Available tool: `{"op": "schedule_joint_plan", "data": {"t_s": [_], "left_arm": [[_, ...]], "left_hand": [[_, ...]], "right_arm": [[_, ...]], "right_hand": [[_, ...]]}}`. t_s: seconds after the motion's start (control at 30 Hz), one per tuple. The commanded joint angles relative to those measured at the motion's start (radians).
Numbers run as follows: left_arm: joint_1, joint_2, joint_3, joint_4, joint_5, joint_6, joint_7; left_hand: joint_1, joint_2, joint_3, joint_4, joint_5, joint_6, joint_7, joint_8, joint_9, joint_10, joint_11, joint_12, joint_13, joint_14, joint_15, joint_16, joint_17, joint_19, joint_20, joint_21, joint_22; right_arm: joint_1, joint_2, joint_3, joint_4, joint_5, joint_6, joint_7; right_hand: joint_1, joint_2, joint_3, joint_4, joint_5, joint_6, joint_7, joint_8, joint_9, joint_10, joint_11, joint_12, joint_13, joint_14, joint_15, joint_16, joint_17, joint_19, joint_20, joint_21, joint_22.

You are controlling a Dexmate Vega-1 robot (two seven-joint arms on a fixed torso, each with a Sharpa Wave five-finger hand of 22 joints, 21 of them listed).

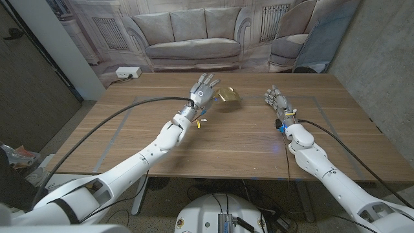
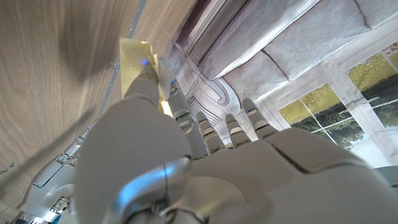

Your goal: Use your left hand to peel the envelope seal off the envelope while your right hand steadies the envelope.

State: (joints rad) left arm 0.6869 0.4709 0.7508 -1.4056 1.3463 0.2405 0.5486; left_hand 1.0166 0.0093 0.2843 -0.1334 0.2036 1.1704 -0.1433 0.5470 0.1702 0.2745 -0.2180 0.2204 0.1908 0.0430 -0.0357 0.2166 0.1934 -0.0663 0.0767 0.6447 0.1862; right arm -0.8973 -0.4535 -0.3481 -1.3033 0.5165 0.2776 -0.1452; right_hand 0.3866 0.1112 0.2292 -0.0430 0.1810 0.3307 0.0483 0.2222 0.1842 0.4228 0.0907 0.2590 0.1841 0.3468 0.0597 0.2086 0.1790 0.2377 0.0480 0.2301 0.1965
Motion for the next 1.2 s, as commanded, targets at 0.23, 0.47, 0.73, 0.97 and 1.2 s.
{"op": "schedule_joint_plan", "data": {"t_s": [0.23,0.47,0.73,0.97,1.2], "left_arm": [[-0.044,-0.053,0.035,0.179,-0.095,-0.067,0.382],[-0.055,-0.057,0.049,0.174,-0.146,-0.115,0.375],[-0.059,-0.066,0.051,0.185,-0.202,-0.151,0.376],[-0.065,-0.051,0.063,0.164,-0.192,-0.140,0.321],[-0.068,-0.038,0.069,0.127,-0.183,-0.123,0.229]], "left_hand": [[-0.014,-0.006,-0.002,0.015,0.014,0.057,-0.069,-0.024,0.004,0.015,0.002,-0.006,0.004,0.032,-0.102,0.004,0.005,0.034,-0.026,0.016,0.000],[-0.014,-0.005,-0.005,0.017,0.022,0.061,-0.071,-0.040,0.004,0.037,0.002,-0.001,0.005,0.053,-0.116,0.010,0.009,0.045,-0.024,0.017,-0.001],[-0.015,0.000,-0.008,0.022,0.026,0.050,-0.072,-0.059,0.005,0.046,0.003,0.000,0.006,0.068,-0.112,0.014,0.014,0.045,-0.009,0.015,0.000],[-0.015,0.003,-0.009,0.024,0.028,0.048,-0.072,-0.066,0.005,0.052,0.003,0.001,0.007,0.071,-0.111,0.015,0.015,0.052,-0.014,0.016,0.001],[-0.015,0.004,-0.013,0.026,0.029,0.050,-0.073,-0.074,0.006,0.048,0.003,-0.003,0.007,0.062,-0.104,0.011,0.017,0.046,-0.010,0.012,0.001]], "right_arm": [[-0.023,-0.065,-0.008,-0.120,-0.044,-0.135,-0.079],[-0.021,-0.088,-0.009,-0.150,-0.046,-0.177,-0.073],[-0.023,-0.098,-0.005,-0.150,-0.039,-0.168,-0.049],[-0.030,-0.103,-0.001,-0.156,-0.032,-0.162,-0.041],[-0.046,-0.112,0.008,-0.206,-0.029,-0.214,-0.083]], "right_hand": [[-0.011,0.001,0.002,-0.010,-0.003,0.077,0.005,0.015,0.004,0.145,0.000,0.053,0.020,0.172,-0.041,0.051,0.021,0.064,0.008,0.036,0.013],[0.008,0.000,0.007,-0.032,-0.002,0.138,-0.002,0.028,0.006,0.229,-0.017,0.089,0.035,0.253,-0.063,0.094,0.050,0.092,0.008,0.054,0.023],[0.030,-0.001,0.005,-0.055,-0.001,0.194,-0.017,0.035,0.007,0.294,-0.019,0.118,0.054,0.310,-0.099,0.162,0.099,0.092,0.010,0.061,0.036],[0.083,0.005,0.011,-0.092,0.004,0.309,-0.037,0.055,0.008,0.370,-0.045,0.164,0.090,0.363,-0.128,0.262,0.173,0.106,0.004,0.077,0.052],[0.150,0.005,0.022,-0.119,0.008,0.370,-0.048,0.065,0.012,0.396,-0.066,0.199,0.128,0.356,-0.154,0.327,0.239,0.047,0.000,0.067,0.068]]}}
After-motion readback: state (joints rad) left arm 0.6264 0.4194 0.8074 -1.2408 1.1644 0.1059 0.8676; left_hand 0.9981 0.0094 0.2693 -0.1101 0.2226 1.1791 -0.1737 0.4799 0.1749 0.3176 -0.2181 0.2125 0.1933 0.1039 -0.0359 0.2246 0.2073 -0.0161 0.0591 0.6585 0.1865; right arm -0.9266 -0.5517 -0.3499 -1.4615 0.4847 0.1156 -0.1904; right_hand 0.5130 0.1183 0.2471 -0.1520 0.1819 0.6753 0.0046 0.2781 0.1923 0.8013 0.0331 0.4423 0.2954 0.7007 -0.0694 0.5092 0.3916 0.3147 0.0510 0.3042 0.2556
